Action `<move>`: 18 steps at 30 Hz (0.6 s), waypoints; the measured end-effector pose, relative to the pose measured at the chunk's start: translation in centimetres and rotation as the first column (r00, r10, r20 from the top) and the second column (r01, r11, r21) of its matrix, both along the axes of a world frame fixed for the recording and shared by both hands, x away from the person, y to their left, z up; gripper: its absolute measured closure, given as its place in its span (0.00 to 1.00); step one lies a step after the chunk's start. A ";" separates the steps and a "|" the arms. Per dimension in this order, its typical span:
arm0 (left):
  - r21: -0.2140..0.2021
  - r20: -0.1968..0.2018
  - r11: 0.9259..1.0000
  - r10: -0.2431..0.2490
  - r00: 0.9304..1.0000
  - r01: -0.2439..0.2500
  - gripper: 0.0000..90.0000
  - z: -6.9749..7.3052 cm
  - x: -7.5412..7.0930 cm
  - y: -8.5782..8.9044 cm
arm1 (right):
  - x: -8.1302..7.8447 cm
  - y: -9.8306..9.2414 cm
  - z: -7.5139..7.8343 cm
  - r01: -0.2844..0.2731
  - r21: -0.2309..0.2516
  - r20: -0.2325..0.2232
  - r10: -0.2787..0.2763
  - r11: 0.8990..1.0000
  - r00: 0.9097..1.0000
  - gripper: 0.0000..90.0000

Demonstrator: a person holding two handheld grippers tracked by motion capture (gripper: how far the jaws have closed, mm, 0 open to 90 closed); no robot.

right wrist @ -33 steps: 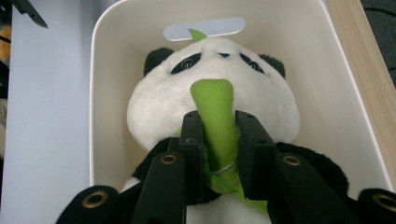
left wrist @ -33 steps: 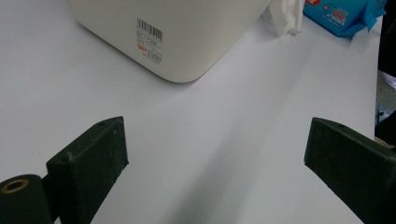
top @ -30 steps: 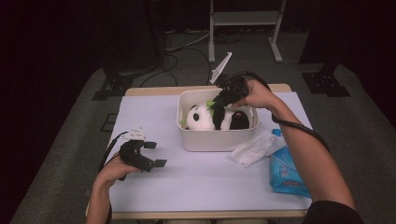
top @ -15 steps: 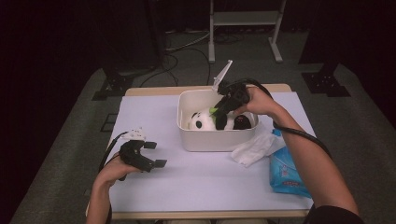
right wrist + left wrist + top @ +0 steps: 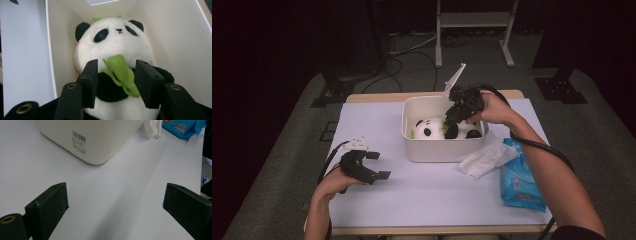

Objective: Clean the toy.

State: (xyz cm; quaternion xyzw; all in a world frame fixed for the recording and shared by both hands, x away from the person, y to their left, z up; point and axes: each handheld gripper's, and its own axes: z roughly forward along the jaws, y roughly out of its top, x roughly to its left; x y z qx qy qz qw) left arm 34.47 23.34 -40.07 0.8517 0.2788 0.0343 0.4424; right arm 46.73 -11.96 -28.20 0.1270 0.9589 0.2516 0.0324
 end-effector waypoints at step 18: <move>0.006 -0.012 1.000 0.003 1.000 -0.003 0.06 -0.4 0.1 -0.1 | -2.0 -3.8 1.3 0.043 0.079 0.011 -0.044 0.996 0.999 0.52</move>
